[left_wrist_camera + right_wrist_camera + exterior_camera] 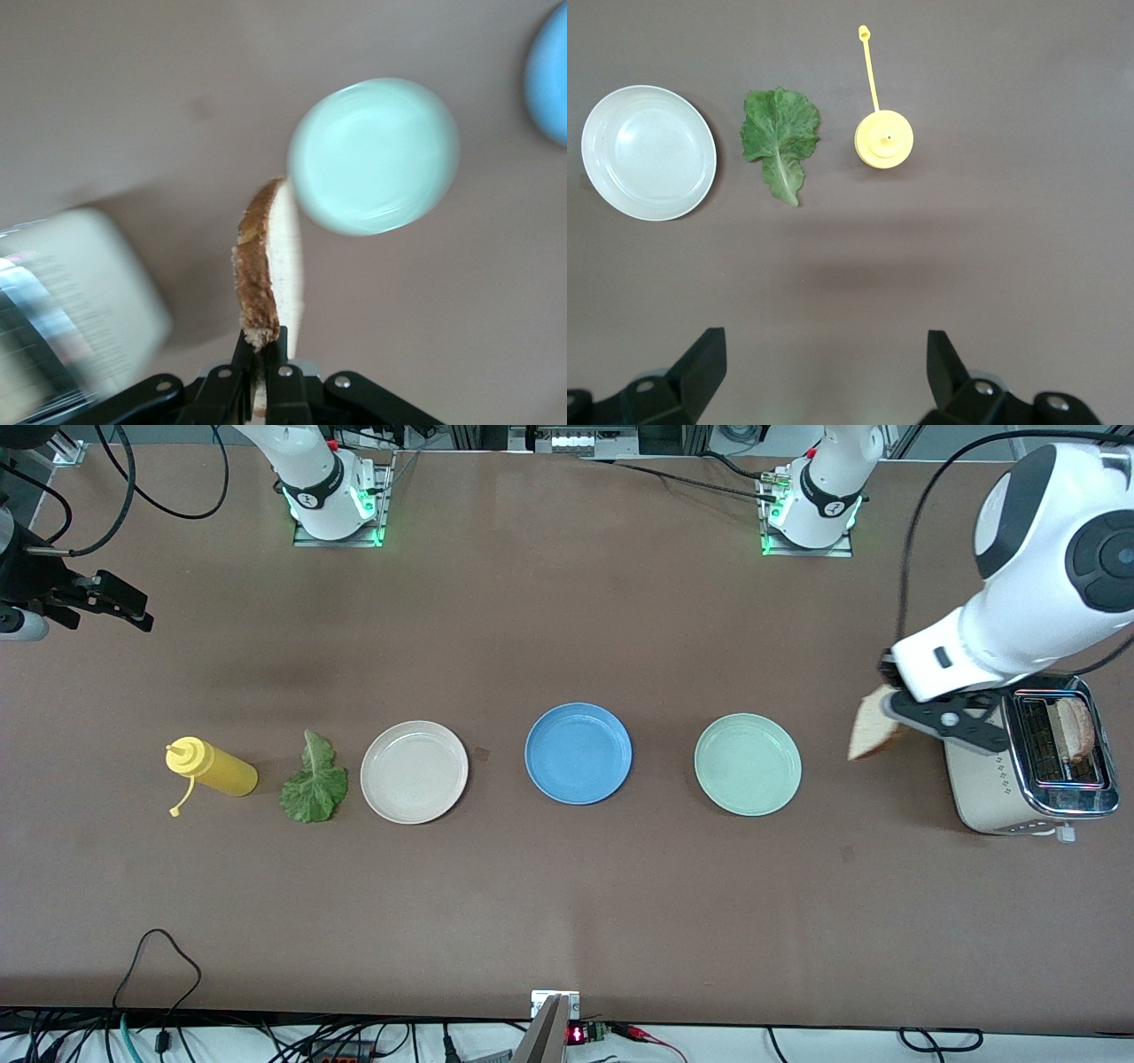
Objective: Make sandwich in blue plate with both arms
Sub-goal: 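Lift the bread slice with the left gripper and place it on the blue plate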
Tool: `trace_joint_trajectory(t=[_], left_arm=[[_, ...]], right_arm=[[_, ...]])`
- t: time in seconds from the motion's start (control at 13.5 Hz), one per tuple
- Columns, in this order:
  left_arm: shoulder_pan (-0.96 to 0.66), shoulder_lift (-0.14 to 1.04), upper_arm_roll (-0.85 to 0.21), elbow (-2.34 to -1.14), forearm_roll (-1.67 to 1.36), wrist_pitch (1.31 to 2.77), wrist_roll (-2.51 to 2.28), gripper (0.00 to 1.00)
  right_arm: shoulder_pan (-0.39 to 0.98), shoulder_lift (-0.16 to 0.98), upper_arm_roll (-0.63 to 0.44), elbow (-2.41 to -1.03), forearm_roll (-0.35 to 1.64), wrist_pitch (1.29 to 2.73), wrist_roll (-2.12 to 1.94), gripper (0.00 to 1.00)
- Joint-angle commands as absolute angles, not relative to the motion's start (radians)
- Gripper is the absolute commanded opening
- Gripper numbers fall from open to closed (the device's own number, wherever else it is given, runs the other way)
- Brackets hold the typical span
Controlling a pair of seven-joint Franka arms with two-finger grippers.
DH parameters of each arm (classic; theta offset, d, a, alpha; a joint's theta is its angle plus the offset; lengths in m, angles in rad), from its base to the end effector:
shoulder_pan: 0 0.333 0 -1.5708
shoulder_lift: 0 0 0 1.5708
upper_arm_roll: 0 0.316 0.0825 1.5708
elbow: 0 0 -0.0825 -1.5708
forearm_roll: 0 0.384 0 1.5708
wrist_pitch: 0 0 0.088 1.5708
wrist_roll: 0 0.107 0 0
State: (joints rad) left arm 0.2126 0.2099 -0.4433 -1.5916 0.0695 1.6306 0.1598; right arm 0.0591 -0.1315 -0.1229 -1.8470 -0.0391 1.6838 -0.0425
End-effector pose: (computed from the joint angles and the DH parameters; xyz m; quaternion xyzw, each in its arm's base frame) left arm 0.5946 -0.1110 0.5079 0.9774 -0.1972 -0.0754 0.0078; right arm 0.5156 -0.0400 0.5731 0.9998 -0.0075 -0.0169 0.0105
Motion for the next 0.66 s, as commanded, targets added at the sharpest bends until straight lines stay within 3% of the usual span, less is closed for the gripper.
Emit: trace_joint_trajectory(t=[0.0,0.37,0.59], left_arm=[[0.164,0.328,-0.446,-1.565,-0.105,1.727,0.04,0.01],[0.034,0.432,-0.448,-1.557,-0.303,1.752,0.034,0.01],[-0.008,0.559,-0.448,-1.513,-0.536,1.879,0.038,0.0]], right_arm=[[0.06,-0.147,-0.123,-1.848,-0.049,1.68,-0.04,1.0],[0.055,-0.146,-0.123,-1.848,-0.049,1.68,-0.04,1.0],[0.054,-0.144,-0.123,-1.848,-0.049,1.68,-0.04,1.0]])
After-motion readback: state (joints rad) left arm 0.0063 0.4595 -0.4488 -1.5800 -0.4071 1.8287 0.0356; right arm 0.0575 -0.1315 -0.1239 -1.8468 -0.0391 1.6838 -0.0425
